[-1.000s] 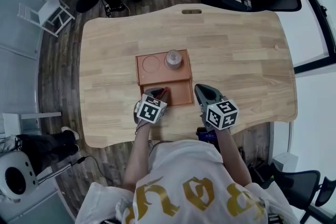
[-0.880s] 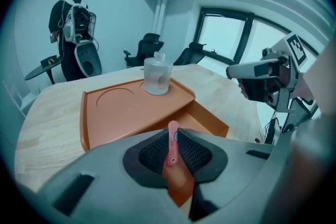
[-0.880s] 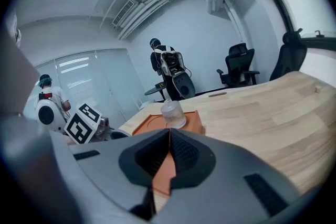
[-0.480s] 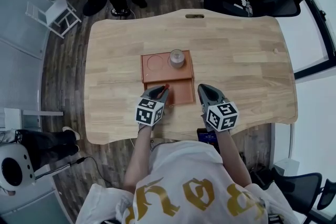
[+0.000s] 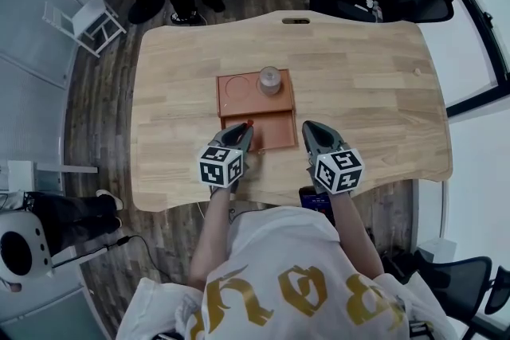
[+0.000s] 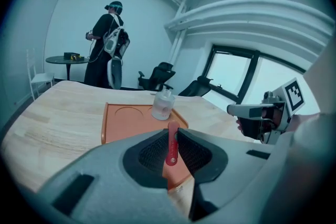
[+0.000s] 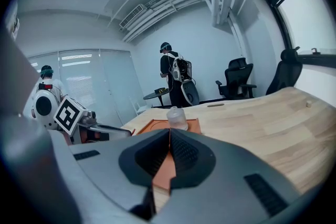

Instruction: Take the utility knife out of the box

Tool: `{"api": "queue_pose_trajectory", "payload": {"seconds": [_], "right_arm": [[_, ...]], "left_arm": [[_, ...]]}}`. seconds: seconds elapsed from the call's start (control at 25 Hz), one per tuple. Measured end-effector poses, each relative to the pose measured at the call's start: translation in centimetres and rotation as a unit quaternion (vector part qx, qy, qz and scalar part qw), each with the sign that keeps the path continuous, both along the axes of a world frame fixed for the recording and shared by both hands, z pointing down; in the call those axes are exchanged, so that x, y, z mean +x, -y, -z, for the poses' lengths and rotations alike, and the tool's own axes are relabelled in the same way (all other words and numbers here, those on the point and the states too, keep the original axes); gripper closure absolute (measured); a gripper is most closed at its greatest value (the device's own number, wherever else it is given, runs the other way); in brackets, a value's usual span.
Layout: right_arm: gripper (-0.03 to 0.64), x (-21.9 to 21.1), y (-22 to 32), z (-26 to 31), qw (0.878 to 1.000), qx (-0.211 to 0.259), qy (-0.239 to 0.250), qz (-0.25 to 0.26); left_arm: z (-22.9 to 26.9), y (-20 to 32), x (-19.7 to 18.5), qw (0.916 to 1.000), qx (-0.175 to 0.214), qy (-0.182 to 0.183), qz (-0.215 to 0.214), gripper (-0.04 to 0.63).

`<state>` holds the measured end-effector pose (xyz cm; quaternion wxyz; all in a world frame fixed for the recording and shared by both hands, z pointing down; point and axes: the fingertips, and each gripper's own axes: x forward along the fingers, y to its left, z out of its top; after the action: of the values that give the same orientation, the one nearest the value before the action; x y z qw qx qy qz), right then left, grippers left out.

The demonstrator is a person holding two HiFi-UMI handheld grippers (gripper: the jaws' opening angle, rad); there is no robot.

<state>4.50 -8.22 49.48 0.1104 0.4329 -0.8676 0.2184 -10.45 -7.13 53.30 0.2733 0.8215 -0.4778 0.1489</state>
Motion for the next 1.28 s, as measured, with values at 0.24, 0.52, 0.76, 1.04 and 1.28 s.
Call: {"api": "queue_pose_trajectory", "payload": {"seconds": [0.24, 0.52, 0.76, 1.04, 1.28], "right_arm": [[0.604, -0.1, -0.1, 1.5, 1.0, 0.026, -0.002, -0.005], [0.604, -0.6, -0.9, 3.3, 0.998, 0.067, -0.02, -0.004], [0.604, -0.7, -1.3, 4.2, 0.996, 0.084, -0.023, -0.011], [0.605, -1.2, -1.5, 5.9, 0.995, 0.102, -0.013, -0.002], [0.606, -0.7, -2.1, 5.6, 0.995, 0.098, -0.013, -0.008]], "left_arm": [[3.3, -0.4, 0.8, 0.9983, 0.056, -0.017, -0.009, 0.54], [5.8, -1.3, 1.0, 0.9951, 0.095, -0.029, -0.003, 0.54], [8.9, -1.7, -0.2, 0.9885, 0.148, -0.024, 0.022, 0.54], [10.8, -2.1, -0.2, 0.9834, 0.177, -0.021, 0.031, 0.54], [10.7, -2.8, 0.4, 0.9835, 0.179, -0.018, 0.025, 0.54]]}}
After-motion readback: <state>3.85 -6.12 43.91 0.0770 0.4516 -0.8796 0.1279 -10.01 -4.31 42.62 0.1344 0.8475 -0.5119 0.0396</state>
